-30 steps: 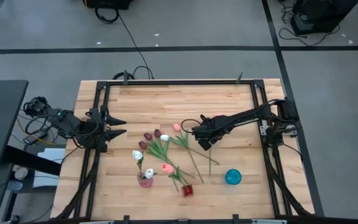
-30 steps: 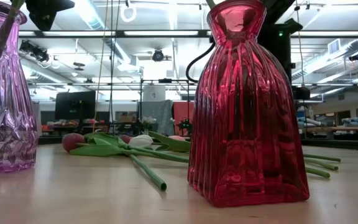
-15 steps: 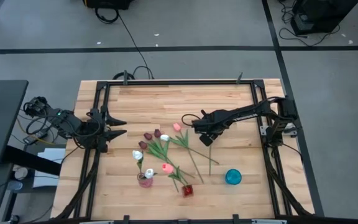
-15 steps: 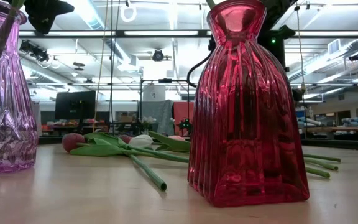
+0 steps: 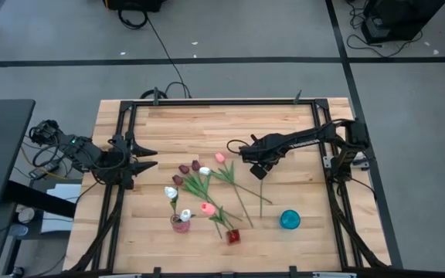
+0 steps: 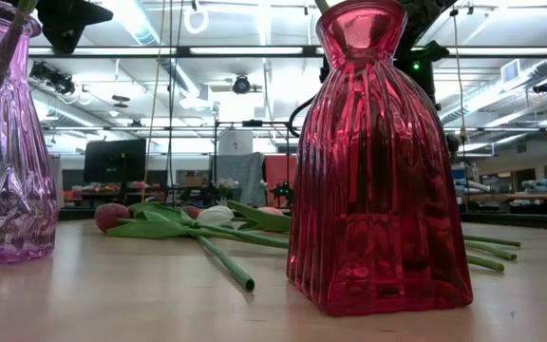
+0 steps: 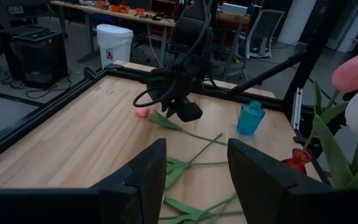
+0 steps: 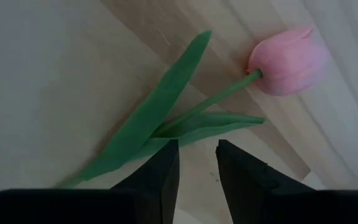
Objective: Sort flowers into vase by color
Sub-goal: Put the right pink flower into the red vase
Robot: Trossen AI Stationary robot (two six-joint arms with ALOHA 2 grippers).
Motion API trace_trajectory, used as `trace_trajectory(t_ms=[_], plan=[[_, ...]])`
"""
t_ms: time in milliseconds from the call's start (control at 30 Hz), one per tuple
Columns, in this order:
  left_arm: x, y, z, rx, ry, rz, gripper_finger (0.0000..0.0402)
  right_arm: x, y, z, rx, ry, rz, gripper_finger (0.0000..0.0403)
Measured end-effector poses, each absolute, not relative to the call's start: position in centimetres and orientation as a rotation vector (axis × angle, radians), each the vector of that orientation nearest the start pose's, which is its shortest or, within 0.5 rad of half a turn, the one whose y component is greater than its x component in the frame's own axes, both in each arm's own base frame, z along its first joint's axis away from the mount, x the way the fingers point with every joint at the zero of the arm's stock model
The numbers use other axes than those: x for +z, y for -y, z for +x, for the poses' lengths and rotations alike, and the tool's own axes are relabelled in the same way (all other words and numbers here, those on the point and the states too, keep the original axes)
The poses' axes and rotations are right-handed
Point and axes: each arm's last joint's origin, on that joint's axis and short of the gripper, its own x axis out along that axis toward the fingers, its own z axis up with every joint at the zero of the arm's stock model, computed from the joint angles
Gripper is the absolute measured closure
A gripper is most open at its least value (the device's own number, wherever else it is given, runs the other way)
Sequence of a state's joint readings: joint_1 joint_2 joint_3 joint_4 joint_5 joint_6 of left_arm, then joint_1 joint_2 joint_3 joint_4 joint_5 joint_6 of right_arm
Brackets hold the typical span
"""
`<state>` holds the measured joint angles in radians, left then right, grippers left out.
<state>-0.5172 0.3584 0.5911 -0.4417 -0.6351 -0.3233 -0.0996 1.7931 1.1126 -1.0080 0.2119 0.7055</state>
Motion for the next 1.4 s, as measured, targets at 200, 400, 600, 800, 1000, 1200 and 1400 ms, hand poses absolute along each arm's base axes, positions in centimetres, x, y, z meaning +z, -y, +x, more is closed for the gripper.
trace_trajectory(t_ms=[200,400,600,800,1000,1200,1400], plan=[[29.2,2.8,8.4,0.132,-0.156,-0.211,0.0225,15.8,4.2,29.2,-0.814,-1.527,0.432,0.0294],[29.2,2.8,8.4,0.129,-0.157,-0.211,0.0225,16.4,4.2,29.0,-0.799,-1.515,0.425,0.0307],[29.2,2.8,8.4,0.129,-0.157,-0.213,0.0225,18.3,4.3,26.5,-0.782,-1.418,0.448,0.0309],[29.2,2.8,8.4,0.129,-0.157,-0.209,0.0225,18.6,4.5,23.4,-0.811,-1.194,0.626,0.0309],[29.2,2.8,8.4,0.129,-0.157,-0.209,0.0225,18.3,4.5,23.3,-0.838,-1.089,0.722,0.0307],[29.2,2.8,8.4,0.127,-0.158,-0.187,0.0225,18.4,4.8,25.6,-0.802,-1.039,0.713,0.0305],[29.2,2.8,8.4,0.127,-0.158,-0.185,0.0225,18.3,5.3,26.5,-0.827,-1.045,0.658,0.0271]])
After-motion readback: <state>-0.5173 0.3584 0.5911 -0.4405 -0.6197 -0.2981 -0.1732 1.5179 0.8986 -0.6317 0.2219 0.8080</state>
